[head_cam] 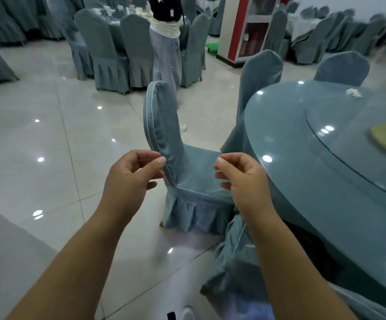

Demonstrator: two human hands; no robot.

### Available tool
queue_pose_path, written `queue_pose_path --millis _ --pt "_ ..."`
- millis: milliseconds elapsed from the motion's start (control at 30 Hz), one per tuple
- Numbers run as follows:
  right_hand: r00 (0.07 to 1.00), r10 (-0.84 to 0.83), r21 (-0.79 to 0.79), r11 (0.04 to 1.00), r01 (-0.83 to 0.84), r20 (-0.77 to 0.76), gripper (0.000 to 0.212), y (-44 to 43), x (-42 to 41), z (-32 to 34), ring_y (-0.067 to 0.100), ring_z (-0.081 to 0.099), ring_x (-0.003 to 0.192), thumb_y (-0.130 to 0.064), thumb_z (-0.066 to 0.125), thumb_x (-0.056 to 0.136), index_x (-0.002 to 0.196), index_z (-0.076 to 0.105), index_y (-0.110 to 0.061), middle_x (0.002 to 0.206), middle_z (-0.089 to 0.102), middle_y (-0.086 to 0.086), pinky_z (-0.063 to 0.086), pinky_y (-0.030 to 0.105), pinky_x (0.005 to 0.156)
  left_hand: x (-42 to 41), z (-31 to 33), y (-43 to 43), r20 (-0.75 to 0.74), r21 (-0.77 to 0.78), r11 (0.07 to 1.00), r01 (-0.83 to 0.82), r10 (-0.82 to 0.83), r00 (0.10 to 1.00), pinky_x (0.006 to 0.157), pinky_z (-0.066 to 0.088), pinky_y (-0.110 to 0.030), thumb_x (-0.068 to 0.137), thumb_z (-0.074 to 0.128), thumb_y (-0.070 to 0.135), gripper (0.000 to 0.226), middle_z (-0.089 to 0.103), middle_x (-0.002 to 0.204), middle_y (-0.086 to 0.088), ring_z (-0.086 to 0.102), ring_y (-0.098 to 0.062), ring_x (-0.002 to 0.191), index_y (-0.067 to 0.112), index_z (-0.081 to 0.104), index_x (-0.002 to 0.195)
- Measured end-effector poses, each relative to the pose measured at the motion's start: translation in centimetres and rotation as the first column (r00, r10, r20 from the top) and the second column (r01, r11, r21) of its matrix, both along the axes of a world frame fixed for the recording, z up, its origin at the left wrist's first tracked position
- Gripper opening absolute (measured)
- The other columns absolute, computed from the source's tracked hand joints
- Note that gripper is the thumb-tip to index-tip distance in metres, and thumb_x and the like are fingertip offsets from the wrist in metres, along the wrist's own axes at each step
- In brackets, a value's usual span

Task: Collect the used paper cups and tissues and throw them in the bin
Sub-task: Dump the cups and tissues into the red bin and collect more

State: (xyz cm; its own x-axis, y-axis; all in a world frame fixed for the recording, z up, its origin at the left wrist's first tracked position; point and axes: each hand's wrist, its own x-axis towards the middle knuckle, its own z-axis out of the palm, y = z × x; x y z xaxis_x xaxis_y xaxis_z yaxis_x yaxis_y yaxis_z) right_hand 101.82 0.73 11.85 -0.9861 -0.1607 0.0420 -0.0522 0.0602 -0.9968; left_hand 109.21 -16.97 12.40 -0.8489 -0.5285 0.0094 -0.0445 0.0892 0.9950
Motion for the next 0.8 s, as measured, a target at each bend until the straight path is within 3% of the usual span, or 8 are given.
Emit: queue_pose_path --millis 167,367,800 --pt "0.998 0.056 0.026 0.998 -0.056 0.006 0.004 -7.0 -8.1 0.9 0.013 0.064 0.077 -0.016 0.063 0.09 0.087 0.065 -0.018 0.086 0.07 0.003 0.052 0.021 0.063 -6.8 0.5 -7.0 -0.001 -0.006 0.998 -0.063 0.063 0.998 0.076 0.055 -0.035 0.09 0.061 0.023 0.006 0.07 0.092 -0.003 0.069 -0.021 0.084 0.021 0.065 0.094" --pt "0.995 0.1 0.031 0.994 -0.101 0.028 0.004 -17.0 -15.3 0.3 0.011 0.061 0.074 -0.014 0.062 0.091 0.088 0.064 -0.015 0.086 0.069 0.007 0.051 0.015 0.059 -13.1 -0.6 -17.1 0.032 0.017 0.995 -0.099 0.099 0.995 0.077 0.055 -0.036 0.09 0.061 0.023 0.007 0.069 0.095 -0.005 0.069 -0.021 0.086 0.02 0.065 0.096" --pt "0.998 -0.034 0.032 0.999 0.032 0.05 0.004 -33.2 -28.5 -0.2 0.012 0.061 0.075 -0.013 0.062 0.09 0.087 0.064 -0.015 0.085 0.068 0.004 0.05 0.02 0.062 -27.7 -1.1 -35.0 0.07 0.075 0.997 0.015 -0.021 0.997 0.075 0.054 -0.031 0.089 0.063 0.021 0.006 0.069 0.098 -0.008 0.069 -0.016 0.081 0.019 0.066 0.094"
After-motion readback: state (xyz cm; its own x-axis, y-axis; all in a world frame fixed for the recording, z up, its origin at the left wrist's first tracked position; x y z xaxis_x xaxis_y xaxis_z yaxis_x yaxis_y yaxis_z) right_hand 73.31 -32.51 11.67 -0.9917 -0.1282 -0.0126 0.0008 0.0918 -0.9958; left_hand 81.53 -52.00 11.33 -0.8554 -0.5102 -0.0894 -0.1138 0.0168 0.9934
